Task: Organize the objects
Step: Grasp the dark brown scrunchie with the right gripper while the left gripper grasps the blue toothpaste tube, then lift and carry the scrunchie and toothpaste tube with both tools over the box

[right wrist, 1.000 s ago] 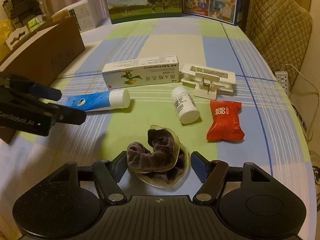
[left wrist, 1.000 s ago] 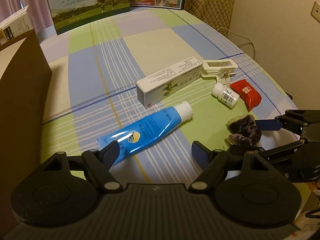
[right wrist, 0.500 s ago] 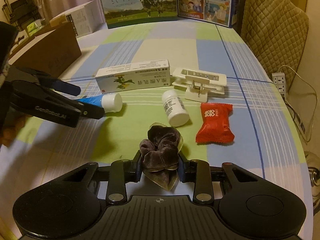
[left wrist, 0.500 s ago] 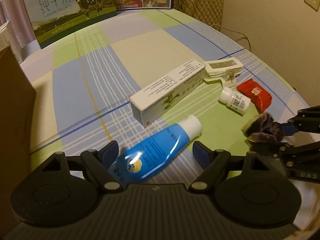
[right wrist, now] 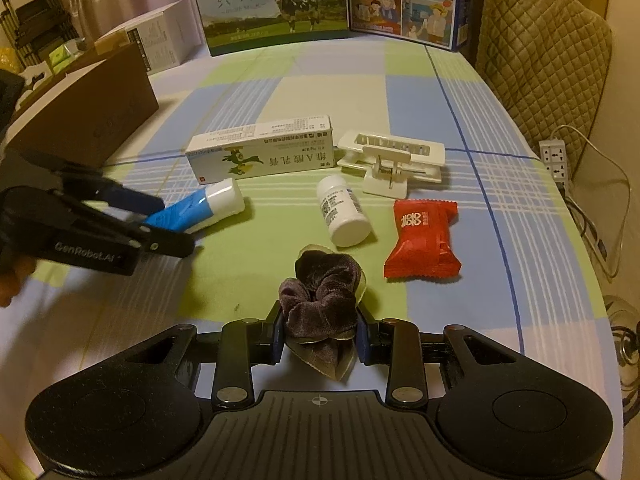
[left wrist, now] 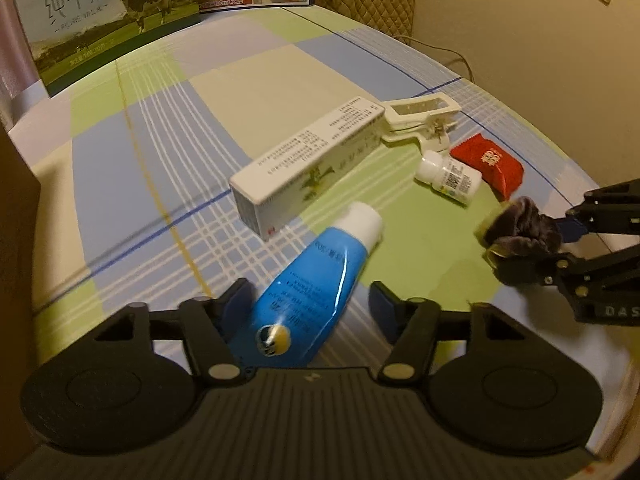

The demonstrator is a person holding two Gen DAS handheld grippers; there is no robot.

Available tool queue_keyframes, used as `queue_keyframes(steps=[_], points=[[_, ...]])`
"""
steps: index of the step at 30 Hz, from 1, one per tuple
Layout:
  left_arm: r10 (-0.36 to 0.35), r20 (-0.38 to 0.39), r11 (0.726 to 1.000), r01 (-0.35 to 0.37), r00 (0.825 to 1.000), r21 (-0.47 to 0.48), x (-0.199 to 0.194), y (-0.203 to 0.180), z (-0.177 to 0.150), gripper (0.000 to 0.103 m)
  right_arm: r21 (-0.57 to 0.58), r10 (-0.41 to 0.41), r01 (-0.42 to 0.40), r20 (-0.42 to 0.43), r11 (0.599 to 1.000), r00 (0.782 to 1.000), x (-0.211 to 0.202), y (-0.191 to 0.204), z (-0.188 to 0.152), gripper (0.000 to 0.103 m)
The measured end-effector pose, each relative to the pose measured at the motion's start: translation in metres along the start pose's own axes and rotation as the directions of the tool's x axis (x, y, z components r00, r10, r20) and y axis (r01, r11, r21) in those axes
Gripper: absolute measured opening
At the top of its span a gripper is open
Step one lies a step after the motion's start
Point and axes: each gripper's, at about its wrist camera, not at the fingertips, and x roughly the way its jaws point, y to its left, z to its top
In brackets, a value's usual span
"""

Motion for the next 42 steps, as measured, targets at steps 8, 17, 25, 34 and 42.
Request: queue_keyframes(steps=[8, 17, 25, 34, 42], points=[[0.004, -0.020, 0.995, -0.006, 1.000, -0.095, -0.018, -0.021, -0.019, 0.038, -0.018, -0.003, 0.003, -0.008, 1.000, 1.000, -0.003, 0.001, -0.005, 0.031], [0.037, -0.043, 0.979, -0.045, 0.998, -0.198, -0.015, -0.030, -0.011, 0.041, -0.038, -0.008, 0.008, -0.003, 0.999, 1.000, -0.004, 0.001, -0.007, 0.031], [0.125, -0.073, 0.973, -0.136, 0.990, -0.186, 0.000, -0.039, 0.006, 0.042, -0.054, -0.015, 0.015, 0.003, 0.998, 1.000, -0.001, 0.001, -0.005, 0.031], [0.126, -0.088, 0.977, -0.139, 0.988, -0.164, -0.004, -0.045, 0.002, 0.037, -0.072, -0.012, 0.012, -0.001, 0.997, 1.000, 0.000, 0.003, -0.005, 0.031], [0.109, -0.086, 0.973, -0.124, 0.990, -0.196, -0.020, -0.041, -0.013, 0.036, -0.091, 0.022, -0.022, 0.010, 0.996, 1.000, -0.007, 0.013, -0.003, 0.030]])
